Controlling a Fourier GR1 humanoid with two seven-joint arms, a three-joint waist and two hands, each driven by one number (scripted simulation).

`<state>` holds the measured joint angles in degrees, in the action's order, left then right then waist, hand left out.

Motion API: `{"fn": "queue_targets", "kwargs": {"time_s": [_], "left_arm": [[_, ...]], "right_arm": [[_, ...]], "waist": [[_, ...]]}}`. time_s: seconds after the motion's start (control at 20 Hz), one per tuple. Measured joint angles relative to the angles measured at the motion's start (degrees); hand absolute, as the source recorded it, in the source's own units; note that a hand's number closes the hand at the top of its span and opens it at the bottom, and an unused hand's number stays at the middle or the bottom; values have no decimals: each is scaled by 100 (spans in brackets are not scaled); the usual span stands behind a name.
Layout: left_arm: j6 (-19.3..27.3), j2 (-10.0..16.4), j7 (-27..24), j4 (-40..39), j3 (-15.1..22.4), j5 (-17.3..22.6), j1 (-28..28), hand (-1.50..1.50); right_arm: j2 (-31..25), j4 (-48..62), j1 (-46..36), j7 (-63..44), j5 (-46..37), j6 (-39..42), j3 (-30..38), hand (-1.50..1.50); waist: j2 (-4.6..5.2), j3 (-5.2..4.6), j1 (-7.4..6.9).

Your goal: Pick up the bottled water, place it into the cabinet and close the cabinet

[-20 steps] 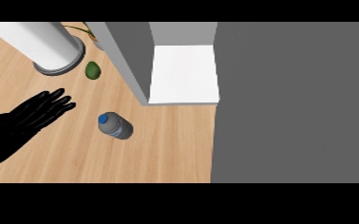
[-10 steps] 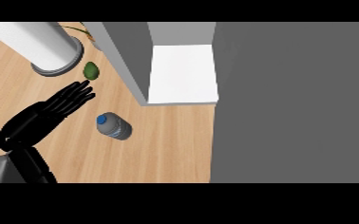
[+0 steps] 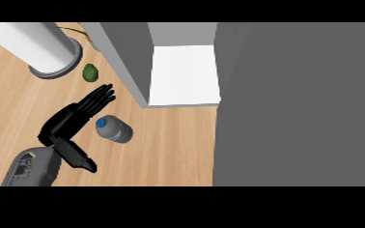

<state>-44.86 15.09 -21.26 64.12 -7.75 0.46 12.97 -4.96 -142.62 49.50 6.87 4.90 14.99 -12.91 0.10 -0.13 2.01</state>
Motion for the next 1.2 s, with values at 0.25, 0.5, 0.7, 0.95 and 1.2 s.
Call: {"fn": "queue_targets", "kwargs": {"time_s": [0.25,0.5,0.7,0.95,1.2], "left_arm": [[533,-32,-759,-1049,137,-528,364,-150],[953,13,-1538,-2065,325,-908,569,-150],[966,-61,-1754,-2614,560,-1002,700,-150],[932,-92,-1978,-3149,799,-1045,850,-150],[1076,-235,-2234,-3574,823,-939,955,150]], "right_arm": [[-1,-11,204,115,-22,55,-90,-150],[-51,0,364,304,-49,143,-93,-150],[-63,0,453,375,-72,169,-184,-150],[-66,23,541,518,-104,188,-203,-150],[-93,31,663,605,-119,213,-202,-150]], "waist": [[8,-1,2],[26,-8,53],[38,-12,74],[46,-16,98],[41,-9,81]]}}
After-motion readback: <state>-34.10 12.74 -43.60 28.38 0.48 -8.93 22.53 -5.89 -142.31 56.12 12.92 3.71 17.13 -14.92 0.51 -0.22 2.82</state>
